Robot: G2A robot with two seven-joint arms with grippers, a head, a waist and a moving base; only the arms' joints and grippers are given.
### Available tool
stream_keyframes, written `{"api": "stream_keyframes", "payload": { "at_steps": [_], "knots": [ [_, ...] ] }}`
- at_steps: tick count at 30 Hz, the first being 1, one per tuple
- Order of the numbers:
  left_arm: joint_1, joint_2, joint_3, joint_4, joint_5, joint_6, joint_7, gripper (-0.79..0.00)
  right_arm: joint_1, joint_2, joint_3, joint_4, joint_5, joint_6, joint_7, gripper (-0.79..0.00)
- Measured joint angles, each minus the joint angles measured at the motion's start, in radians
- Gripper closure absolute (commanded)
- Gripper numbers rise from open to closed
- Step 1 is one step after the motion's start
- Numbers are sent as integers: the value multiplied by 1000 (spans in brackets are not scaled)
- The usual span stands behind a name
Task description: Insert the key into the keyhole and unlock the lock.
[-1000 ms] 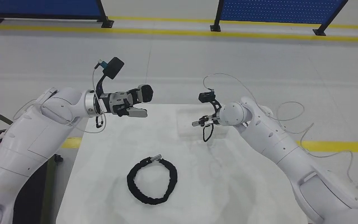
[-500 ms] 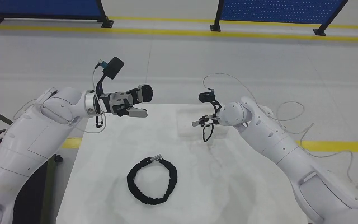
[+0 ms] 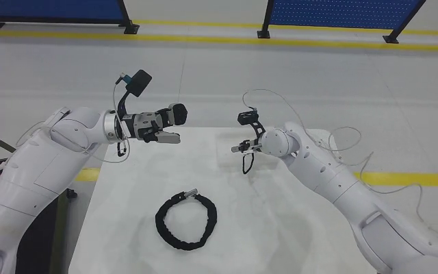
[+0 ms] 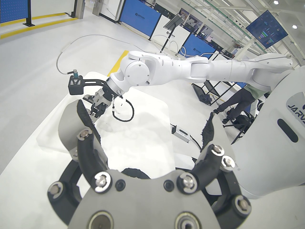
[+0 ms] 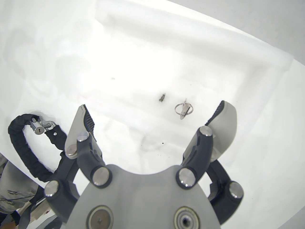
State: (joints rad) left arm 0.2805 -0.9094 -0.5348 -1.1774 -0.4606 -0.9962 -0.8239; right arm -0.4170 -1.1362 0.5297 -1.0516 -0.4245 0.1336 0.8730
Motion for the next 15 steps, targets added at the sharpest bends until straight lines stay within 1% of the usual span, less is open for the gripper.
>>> {"api": "stream_keyframes", "payload": {
  "at_steps": [5, 6, 8, 10, 12, 13, 15],
  "knots": [
    [0, 0, 0, 0, 0, 0, 0, -785, 9, -20, -7, 38, -19, 21, 17, -785],
    [0, 0, 0, 0, 0, 0, 0, -785, 11, -24, -7, 46, -21, 23, 20, -763],
    [0, 0, 0, 0, 0, 0, 0, -785, 15, -30, -6, 62, -27, 28, 23, -646],
    [0, 0, 0, 0, 0, 0, 0, -785, 17, -36, -4, 76, -31, 30, 25, -603],
    [0, 0, 0, 0, 0, 0, 0, -785, 18, -42, -4, 89, -38, 33, 28, -511],
    [0, 0, 0, 0, 0, 0, 0, -785, 19, -45, -6, 94, -44, 35, 31, -505],
    [0, 0, 0, 0, 0, 0, 0, -785, 23, -52, -11, 108, -65, 54, 39, -459]
  ]
}}
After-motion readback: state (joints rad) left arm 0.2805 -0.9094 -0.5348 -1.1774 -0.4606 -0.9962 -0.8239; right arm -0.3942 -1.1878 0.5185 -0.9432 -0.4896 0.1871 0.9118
